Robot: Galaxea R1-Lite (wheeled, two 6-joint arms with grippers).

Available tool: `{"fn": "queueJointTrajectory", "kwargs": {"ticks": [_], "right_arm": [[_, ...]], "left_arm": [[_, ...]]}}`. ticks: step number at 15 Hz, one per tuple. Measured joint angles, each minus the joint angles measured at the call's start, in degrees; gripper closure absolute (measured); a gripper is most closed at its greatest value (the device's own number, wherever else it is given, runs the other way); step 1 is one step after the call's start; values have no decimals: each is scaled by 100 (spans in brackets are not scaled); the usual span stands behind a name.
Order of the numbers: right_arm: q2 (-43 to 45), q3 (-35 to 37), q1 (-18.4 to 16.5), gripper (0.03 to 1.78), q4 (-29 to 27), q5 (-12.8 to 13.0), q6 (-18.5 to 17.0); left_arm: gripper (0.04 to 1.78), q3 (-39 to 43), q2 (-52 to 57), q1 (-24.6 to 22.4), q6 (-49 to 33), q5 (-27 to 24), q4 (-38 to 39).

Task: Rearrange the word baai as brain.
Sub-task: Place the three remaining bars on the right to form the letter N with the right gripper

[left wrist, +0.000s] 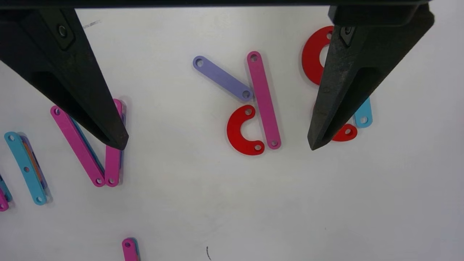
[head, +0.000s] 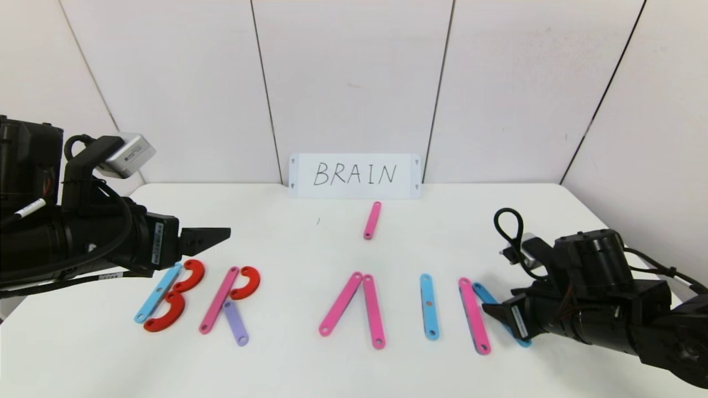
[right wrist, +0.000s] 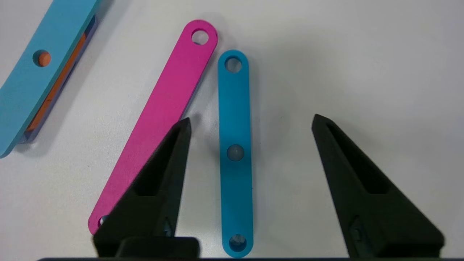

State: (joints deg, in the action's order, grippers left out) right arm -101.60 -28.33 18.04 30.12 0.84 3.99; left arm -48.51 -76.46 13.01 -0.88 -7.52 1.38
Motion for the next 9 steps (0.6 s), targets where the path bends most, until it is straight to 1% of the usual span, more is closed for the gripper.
{"fn": "queueJointTrajectory", "kwargs": {"ticks": [2, 4, 5, 7, 9], "right_arm": [[61, -212, -49, 32, 41, 169, -20], [83, -651, -18, 15, -6, 356, -38], [57, -987, 56, 11, -57, 475, -41], [-105, -1777, 233, 8, -254, 806, -61], [-417, -2698, 475, 8, -549, 1206, -241]], "left_arm": [[9, 5, 0, 0, 2, 0, 0], [9, 5, 20, 0, 0, 0, 0], [9, 2, 35, 0, 2, 4, 0], [9, -2, 66, 0, 2, 2, 0], [9, -2, 94, -6, 4, 0, 0]]}}
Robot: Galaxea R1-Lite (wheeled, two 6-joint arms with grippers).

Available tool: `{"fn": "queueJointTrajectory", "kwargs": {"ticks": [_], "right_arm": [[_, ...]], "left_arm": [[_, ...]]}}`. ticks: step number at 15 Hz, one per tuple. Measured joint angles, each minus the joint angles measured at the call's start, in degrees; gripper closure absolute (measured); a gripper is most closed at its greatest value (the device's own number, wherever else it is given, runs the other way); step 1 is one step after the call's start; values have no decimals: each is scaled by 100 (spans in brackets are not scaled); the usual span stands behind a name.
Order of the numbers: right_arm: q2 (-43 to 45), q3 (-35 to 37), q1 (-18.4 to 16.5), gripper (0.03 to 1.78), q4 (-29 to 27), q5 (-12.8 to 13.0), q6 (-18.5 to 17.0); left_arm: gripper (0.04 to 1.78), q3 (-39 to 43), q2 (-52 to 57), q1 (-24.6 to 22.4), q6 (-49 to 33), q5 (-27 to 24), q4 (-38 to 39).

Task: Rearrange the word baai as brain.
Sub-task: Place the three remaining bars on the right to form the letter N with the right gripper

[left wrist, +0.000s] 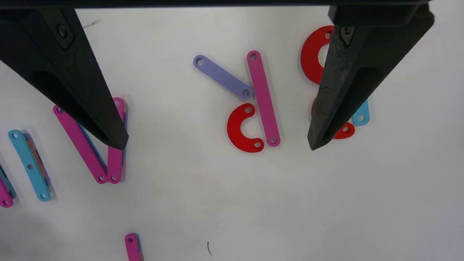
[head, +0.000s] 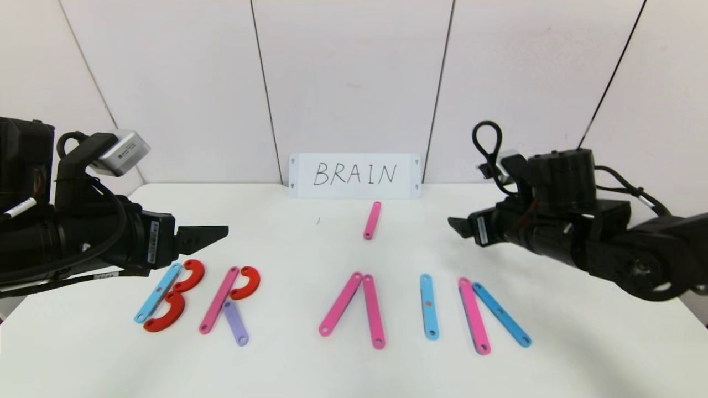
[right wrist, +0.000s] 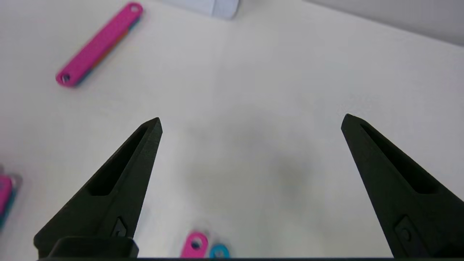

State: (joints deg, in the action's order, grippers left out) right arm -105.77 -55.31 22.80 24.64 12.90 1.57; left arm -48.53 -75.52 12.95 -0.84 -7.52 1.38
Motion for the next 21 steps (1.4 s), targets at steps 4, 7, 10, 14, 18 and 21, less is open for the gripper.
{"fn": "queueJointTrajectory", "kwargs": {"ticks": [4, 7, 10, 14, 18, 21], "right_arm": [[-744, -1341, 536, 8, -681, 440, -474], [-1268, -1922, 711, 8, -755, 501, -556], [-1769, -2294, 859, 8, -877, 584, -641], [-2394, -2812, 984, 8, -946, 997, -801], [-2786, -3402, 1115, 8, -1384, 1395, -1286], [-2894, -3802, 1170, 8, -1794, 1526, -1635]], "left_arm": [[9, -6, 16, -16, 2, 0, -1], [9, -6, 16, -96, 105, 0, -1], [9, -6, 13, -162, 137, -27, 0], [9, -9, -2, -176, 144, -27, 0], [9, 0, -11, -171, 146, -27, 0], [9, 2, -11, -171, 146, -24, 0]]}}
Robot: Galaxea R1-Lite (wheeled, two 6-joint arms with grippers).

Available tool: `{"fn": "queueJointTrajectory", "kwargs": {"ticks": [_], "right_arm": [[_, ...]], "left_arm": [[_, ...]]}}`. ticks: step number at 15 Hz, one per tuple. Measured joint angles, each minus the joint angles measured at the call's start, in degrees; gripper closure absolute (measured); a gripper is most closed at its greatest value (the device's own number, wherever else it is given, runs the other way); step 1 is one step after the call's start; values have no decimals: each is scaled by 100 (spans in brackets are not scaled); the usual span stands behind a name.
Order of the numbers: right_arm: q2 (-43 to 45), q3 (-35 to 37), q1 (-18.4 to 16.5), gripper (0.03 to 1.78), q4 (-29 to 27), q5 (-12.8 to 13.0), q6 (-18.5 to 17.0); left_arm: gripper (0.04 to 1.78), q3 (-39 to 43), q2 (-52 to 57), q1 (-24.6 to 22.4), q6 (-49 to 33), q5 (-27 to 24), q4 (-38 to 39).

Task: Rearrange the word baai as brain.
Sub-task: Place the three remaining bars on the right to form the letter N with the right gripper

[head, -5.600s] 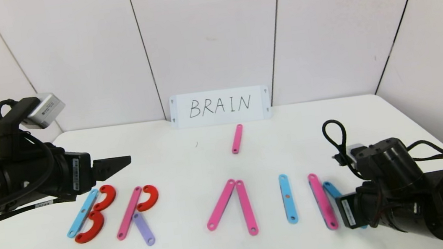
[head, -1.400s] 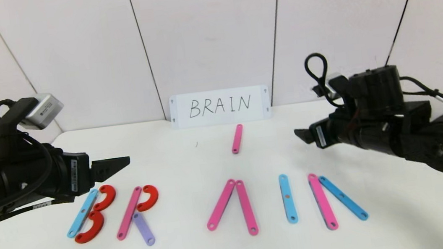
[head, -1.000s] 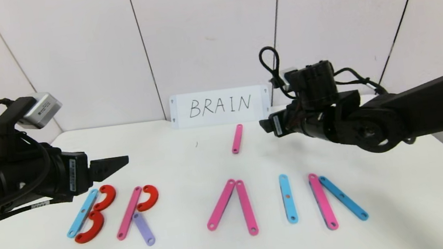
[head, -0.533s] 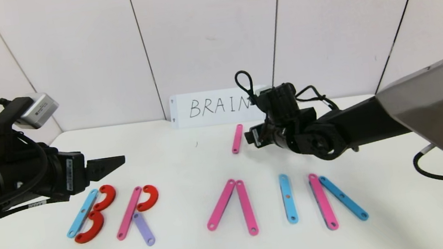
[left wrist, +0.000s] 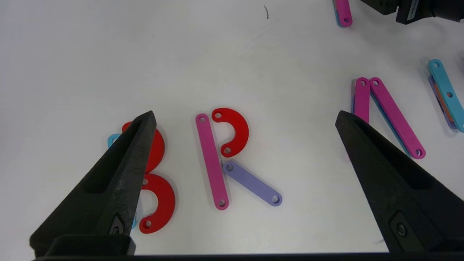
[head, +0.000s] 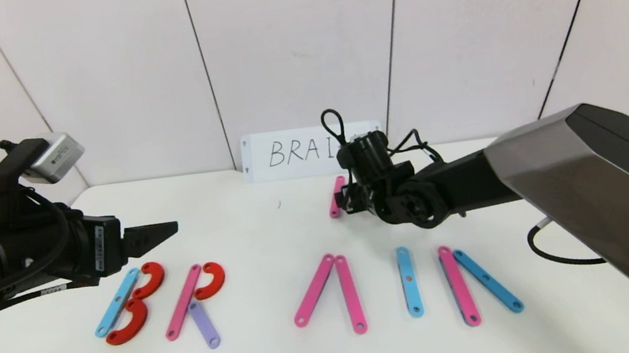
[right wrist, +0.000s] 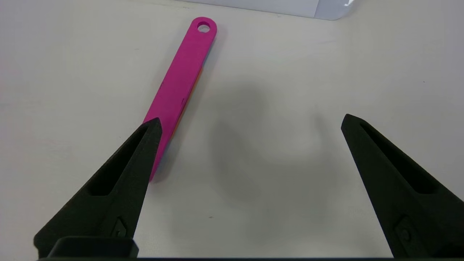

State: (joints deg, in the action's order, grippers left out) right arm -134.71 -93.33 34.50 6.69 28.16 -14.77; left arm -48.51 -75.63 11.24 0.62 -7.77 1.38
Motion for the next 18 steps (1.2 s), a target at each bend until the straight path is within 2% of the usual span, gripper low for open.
{"fn": "queueJointTrajectory", "kwargs": {"ticks": [2, 5, 9, 18], "right_arm": [[-99, -291, 52, 8, -256, 83, -156], [-280, -619, 169, 8, -334, 102, -184], [-647, -1296, 218, 8, -755, 223, -200], [-1174, -1855, 312, 8, -958, 234, -219]], "left_arm": [[9, 5, -2, 0, 1, -2, 0], [9, 13, -5, 0, 39, 0, 0], [9, 22, -5, 0, 52, 0, 0], [9, 38, -13, 5, 54, -9, -11]]}}
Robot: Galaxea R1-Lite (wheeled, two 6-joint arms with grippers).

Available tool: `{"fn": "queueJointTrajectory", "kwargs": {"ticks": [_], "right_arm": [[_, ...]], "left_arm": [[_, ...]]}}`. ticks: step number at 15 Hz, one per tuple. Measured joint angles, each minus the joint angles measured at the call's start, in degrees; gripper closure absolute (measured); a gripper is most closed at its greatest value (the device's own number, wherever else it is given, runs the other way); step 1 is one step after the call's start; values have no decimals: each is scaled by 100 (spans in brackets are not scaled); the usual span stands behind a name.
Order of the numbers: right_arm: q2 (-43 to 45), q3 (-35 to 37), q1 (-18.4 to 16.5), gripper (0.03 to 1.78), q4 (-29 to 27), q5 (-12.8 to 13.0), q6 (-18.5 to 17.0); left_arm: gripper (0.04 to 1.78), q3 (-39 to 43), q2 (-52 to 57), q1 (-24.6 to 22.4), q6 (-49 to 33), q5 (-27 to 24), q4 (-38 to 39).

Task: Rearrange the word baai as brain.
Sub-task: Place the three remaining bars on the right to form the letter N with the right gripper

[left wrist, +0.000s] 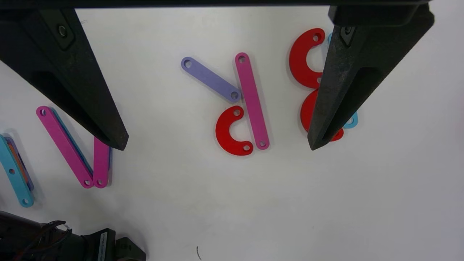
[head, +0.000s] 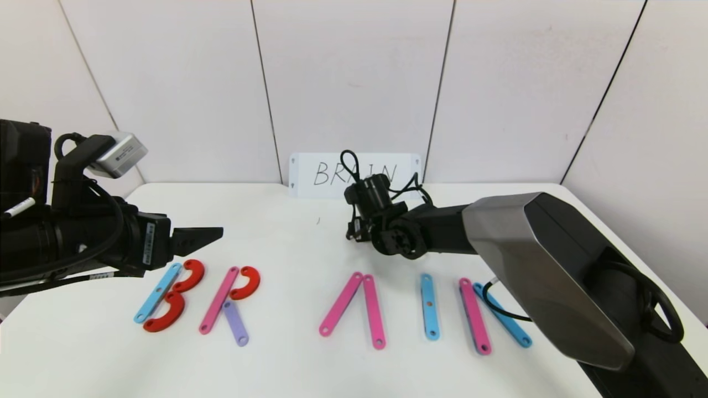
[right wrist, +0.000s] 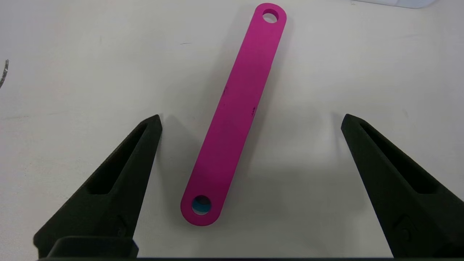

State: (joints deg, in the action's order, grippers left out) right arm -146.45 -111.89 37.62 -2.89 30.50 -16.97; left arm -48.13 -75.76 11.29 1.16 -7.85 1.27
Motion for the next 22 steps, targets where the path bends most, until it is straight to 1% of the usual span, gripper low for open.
{"fn": "queueJointTrajectory", "kwargs": {"ticks": [8, 11, 13, 14, 15, 22], "right_arm": [[-38, -18, -52, 8, 33, 4, -41], [-11, -40, -149, 8, 28, 137, -268], [2, -44, -168, 8, -2, 148, -546], [11, -44, -166, 8, -11, 232, -712], [15, -44, -152, 8, -6, 304, -778], [-28, -52, 13, 8, 22, 329, -822]], "left_arm": [[9, 65, 22, 21, 110, -2, 10], [9, 67, 30, 21, 112, -2, 10], [9, 76, 30, 21, 138, -2, 10], [9, 84, 30, 21, 160, -6, 11], [9, 94, 30, 21, 176, -9, 10], [9, 116, 29, 41, 182, -11, 11]]}}
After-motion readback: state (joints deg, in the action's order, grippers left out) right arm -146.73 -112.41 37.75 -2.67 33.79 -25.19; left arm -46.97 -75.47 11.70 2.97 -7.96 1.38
